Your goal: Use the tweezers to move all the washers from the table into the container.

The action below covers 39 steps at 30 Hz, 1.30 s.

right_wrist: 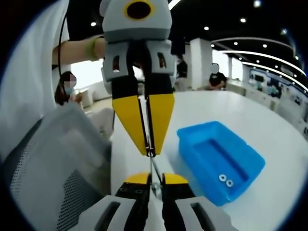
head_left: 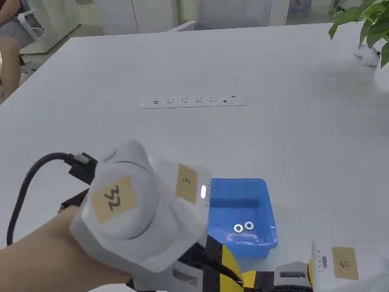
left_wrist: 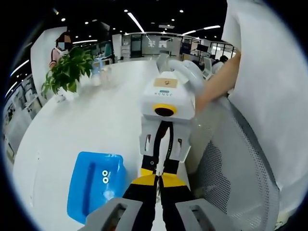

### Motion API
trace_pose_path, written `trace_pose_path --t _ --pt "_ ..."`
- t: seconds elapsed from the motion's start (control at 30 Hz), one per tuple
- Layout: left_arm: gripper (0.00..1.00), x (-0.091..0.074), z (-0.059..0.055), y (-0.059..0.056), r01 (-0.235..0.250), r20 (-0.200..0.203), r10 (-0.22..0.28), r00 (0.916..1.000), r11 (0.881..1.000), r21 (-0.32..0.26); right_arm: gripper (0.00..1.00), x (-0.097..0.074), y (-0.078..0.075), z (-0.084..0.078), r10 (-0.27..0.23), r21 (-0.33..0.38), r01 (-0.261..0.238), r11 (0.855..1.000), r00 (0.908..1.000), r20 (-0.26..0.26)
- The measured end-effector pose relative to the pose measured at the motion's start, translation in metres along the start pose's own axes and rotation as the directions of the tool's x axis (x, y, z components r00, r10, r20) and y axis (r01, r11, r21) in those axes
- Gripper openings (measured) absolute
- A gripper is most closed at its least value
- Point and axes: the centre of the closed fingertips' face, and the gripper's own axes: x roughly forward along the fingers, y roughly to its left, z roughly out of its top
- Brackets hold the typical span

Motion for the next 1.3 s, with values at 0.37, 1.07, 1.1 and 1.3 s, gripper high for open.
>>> trace_pose_path --t 0.37,1.07,1.1,1.3 --pt "0.32 0.017 -0.018 -0.006 -0.01 -0.061 0.006 0.9981 0.997 -0.073 0.03 -0.001 -0.003 -0.004 -0.013 -0.014 0.012 1.0 0.9997 -0.019" --pt "0.0 0.009 0.0 0.004 -0.049 -0.004 0.049 0.9988 0.996 -0.071 0.03 -0.001 -0.002 -0.006 -0.003 -0.033 0.002 0.999 0.9997 -0.023" --pt "0.0 0.008 0.003 0.005 -0.054 0.003 0.054 0.9985 0.996 -0.065 0.03 -0.001 -0.002 -0.006 -0.007 -0.036 0.006 0.999 0.9997 -0.025" --pt "0.0 0.012 0.002 0.004 -0.04 -0.029 0.038 0.9989 0.998 -0.042 0.03 -0.001 -0.002 -0.006 -0.007 -0.042 0.006 0.999 0.9995 -0.029"
